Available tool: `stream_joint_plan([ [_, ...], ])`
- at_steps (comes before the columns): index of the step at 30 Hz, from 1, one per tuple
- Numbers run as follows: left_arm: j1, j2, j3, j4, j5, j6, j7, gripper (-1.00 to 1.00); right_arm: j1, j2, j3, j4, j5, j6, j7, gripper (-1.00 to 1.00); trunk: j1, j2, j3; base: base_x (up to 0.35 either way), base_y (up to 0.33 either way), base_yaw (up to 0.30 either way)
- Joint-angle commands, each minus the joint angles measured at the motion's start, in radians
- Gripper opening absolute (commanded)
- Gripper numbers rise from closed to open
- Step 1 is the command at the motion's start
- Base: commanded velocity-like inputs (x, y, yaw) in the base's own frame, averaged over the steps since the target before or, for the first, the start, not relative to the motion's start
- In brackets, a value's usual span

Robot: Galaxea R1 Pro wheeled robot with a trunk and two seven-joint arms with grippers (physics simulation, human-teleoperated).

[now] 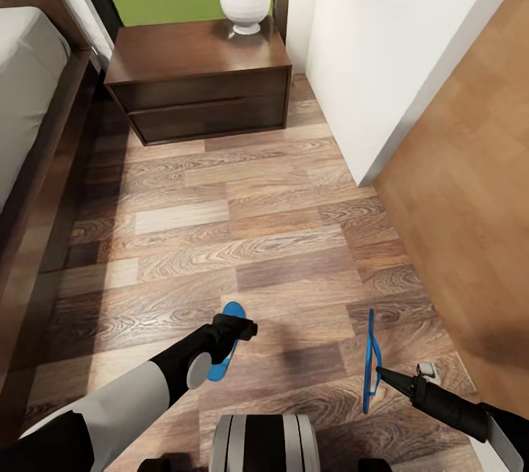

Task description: In the bedroom, move the book from the bed onto either nightstand, and place the two sandals side by side next to the bed.

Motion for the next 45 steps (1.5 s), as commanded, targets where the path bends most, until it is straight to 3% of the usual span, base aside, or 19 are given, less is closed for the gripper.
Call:
stream_joint_plan([
  [1, -0.001, 0.0, -0.003, -0.001, -0.007, -0.007, 0.0, 1.0, 0.0, 0.0, 0.0, 0.0, -0.003, 0.01, 0.001, -1.0, 0.0, 0.0, -0.001, 0.0, 0.0, 0.0],
  [12, 0.0, 0.0, -0.003, -0.001, -0.008, -0.007, -0.005, 1.0, 0.0, 0.0, 0.0, 0.0, -0.004, 0.01, 0.001, -1.0, 0.0, 0.0, -0.001, 0.0, 0.0, 0.0],
  [22, 0.002, 0.0, -0.003, -0.001, -0.008, -0.006, -0.076, 1.0, 0.0, 0.0, 0.0, 0.0, -0.003, 0.01, 0.001, -1.0, 0.0, 0.0, -0.001, 0.0, 0.0, 0.0],
  [38, 0.003, 0.0, -0.003, -0.001, -0.007, -0.004, -0.102, 1.0, 0.0, 0.0, 0.0, 0.0, -0.004, 0.01, 0.001, -1.0, 0.0, 0.0, -0.001, 0.0, 0.0, 0.0],
  [45, 0.004, 0.0, -0.003, -0.001, -0.007, -0.005, -0.104, 1.0, 0.0, 0.0, 0.0, 0.0, -0.004, 0.01, 0.001, -1.0, 0.003, -0.002, -0.028, 0.0, 0.0, 0.0],
])
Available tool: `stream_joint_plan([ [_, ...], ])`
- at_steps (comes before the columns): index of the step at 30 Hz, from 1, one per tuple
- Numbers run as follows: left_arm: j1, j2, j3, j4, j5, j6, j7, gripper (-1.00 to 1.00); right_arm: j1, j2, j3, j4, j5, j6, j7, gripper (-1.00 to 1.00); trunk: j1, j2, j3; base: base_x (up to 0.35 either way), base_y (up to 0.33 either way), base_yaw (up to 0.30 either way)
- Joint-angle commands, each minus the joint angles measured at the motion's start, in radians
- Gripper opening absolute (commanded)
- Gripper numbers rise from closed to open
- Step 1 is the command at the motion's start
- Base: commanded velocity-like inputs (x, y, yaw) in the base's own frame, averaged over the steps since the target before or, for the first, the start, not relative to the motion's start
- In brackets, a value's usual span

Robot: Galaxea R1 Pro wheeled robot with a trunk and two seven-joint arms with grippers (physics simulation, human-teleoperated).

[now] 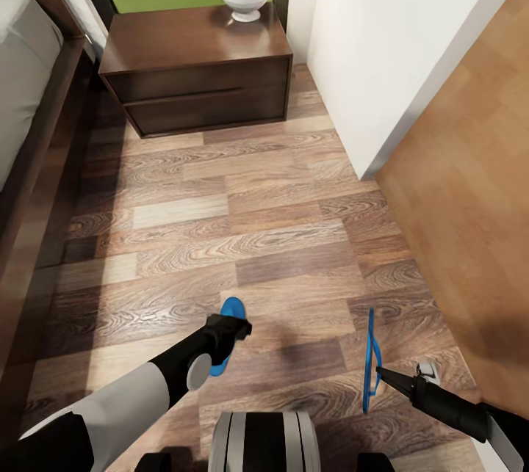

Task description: In the bedroom, move the book from the bed onto either nightstand, and place the two sandals side by side next to the bed.

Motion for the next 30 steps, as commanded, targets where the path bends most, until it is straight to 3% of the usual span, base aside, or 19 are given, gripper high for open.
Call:
stream_joint_plan([
  [1, -0.001, 0.0, -0.003, -0.001, -0.007, -0.006, 0.0, 1.0, 0.0, 0.0, -0.001, 0.0, -0.004, 0.01, 0.001, -1.0, 0.0, 0.0, -0.005, 0.0, 0.0, 0.0],
  [5, -0.001, 0.0, -0.003, -0.001, -0.007, -0.006, 0.0, 1.0, 0.0, 0.0, -0.001, 0.0, -0.004, 0.01, 0.001, -1.0, 0.002, -0.001, -0.02, 0.0, 0.0, 0.0],
  [11, -0.001, 0.0, -0.003, -0.002, -0.007, -0.006, -0.001, 1.0, 0.0, 0.0, -0.001, 0.0, -0.004, 0.01, 0.001, -1.0, 0.002, -0.001, -0.02, 0.0, 0.0, 0.0],
  [17, -0.001, 0.0, -0.003, -0.002, -0.007, -0.006, -0.001, 1.0, 0.0, 0.0, -0.001, 0.0, -0.004, 0.01, 0.001, -1.0, 0.005, -0.003, -0.043, 0.0, 0.0, 0.0],
  [30, -0.001, 0.0, -0.003, -0.002, -0.007, -0.005, -0.001, 1.0, 0.0, 0.0, -0.001, 0.0, -0.004, 0.01, 0.001, -1.0, 0.005, -0.003, -0.043, 0.0, 0.0, 0.0],
])
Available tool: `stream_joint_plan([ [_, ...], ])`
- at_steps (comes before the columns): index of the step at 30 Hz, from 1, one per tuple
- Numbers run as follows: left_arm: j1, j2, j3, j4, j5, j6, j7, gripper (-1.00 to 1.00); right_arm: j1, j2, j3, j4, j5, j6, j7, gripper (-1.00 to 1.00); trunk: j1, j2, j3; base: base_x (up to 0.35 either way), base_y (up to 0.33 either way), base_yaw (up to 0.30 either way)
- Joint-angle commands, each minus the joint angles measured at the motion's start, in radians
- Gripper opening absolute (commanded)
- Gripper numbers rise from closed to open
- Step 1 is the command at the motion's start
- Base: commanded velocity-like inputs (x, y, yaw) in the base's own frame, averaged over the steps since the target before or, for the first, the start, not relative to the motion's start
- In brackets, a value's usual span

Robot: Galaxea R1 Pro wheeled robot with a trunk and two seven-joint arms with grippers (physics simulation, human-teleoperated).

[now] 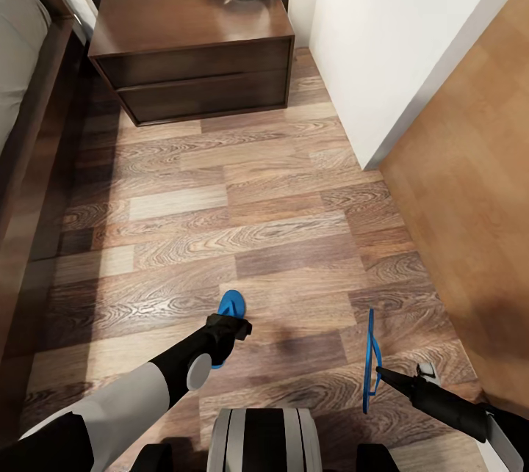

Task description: In the bedroom, move the book from the bed onto either nightstand, and place the two sandals side by side next to the bed.

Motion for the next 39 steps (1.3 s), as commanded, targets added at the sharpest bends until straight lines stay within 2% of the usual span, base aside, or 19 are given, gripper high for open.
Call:
stream_joint_plan([
  [1, -0.001, 0.0, -0.003, -0.001, -0.006, -0.006, 0.0, 1.0, 0.0, 0.0, 0.0, 0.0, -0.003, 0.01, 0.001, -1.0, 0.0, 0.0, -0.001, 0.0, 0.0, 0.0],
  [7, -0.001, 0.0, -0.003, 0.0, -0.007, -0.006, -0.007, 1.0, 0.0, 0.0, 0.0, 0.0, -0.003, 0.01, 0.001, -1.0, 0.0, 0.0, -0.001, 0.0, 0.0, 0.0],
  [14, -0.001, 0.0, -0.003, 0.001, -0.007, -0.006, -0.062, 1.0, 0.0, -0.001, 0.0, -0.001, -0.003, 0.01, 0.001, -1.0, 0.0, 0.0, -0.001, 0.0, 0.0, 0.0],
  [23, -0.001, 0.0, -0.003, -0.001, -0.006, -0.006, -0.065, 1.0, 0.0, -0.001, 0.0, -0.001, -0.003, 0.01, 0.001, -1.0, 0.0, 0.0, -0.001, 0.0, 0.0, 0.0],
  [29, -0.001, 0.0, -0.003, 0.0, -0.006, -0.006, -0.066, 1.0, 0.0, 0.0, 0.0, 0.0, -0.003, 0.01, 0.001, -1.0, 0.003, -0.002, -0.024, 0.0, 0.0, 0.0],
  [37, -0.001, 0.0, -0.003, -0.001, -0.006, -0.006, -0.065, 1.0, 0.0, 0.0, 0.0, 0.0, -0.003, 0.01, 0.001, -1.0, 0.003, -0.002, -0.024, 0.0, 0.0, 0.0],
  [39, -0.001, 0.0, -0.003, -0.001, -0.006, -0.006, -0.065, 1.0, 0.0, -0.001, 0.0, 0.0, -0.003, 0.01, 0.001, -1.0, 0.003, -0.002, -0.031, 0.0, 0.0, 0.0],
])
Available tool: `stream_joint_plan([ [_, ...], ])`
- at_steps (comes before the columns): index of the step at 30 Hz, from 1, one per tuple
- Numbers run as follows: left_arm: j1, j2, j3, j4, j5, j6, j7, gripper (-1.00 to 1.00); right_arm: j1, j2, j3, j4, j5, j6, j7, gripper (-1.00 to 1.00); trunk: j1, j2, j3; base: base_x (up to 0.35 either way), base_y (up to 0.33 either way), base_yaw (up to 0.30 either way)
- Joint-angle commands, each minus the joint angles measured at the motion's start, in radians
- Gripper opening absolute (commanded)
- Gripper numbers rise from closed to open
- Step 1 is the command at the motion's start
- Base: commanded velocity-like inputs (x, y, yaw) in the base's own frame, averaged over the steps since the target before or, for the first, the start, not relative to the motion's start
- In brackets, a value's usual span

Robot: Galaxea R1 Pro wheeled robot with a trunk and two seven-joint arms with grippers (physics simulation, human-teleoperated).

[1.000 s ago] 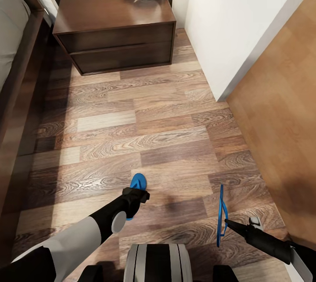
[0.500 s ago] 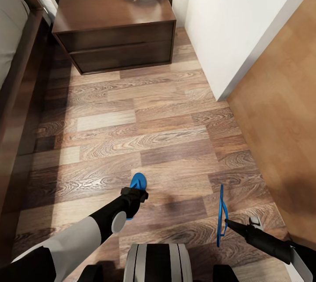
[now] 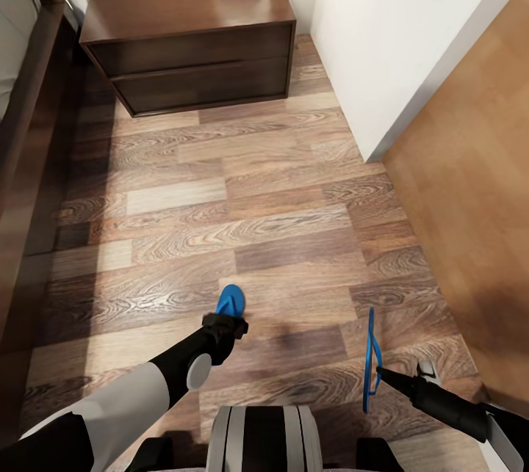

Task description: In the bedroom, move the book from the bed onto either nightstand, and place the two sandals side by side next to the bed.

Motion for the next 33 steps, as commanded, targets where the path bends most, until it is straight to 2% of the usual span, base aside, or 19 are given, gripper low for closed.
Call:
stream_joint_plan([
  [1, -0.001, 0.0, -0.003, -0.001, -0.006, -0.005, -0.001, 1.0, 0.0, 0.0, -0.001, 0.0, -0.004, 0.011, 0.001, -1.0, 0.0, 0.0, -0.004, 0.0, 0.0, 0.0],
  [33, -0.001, 0.0, -0.003, -0.001, -0.005, -0.005, -0.001, 1.0, 0.0, 0.0, -0.001, 0.0, -0.004, 0.011, 0.001, -1.0, 0.001, -0.001, -0.008, 0.0, 0.0, 0.0],
])
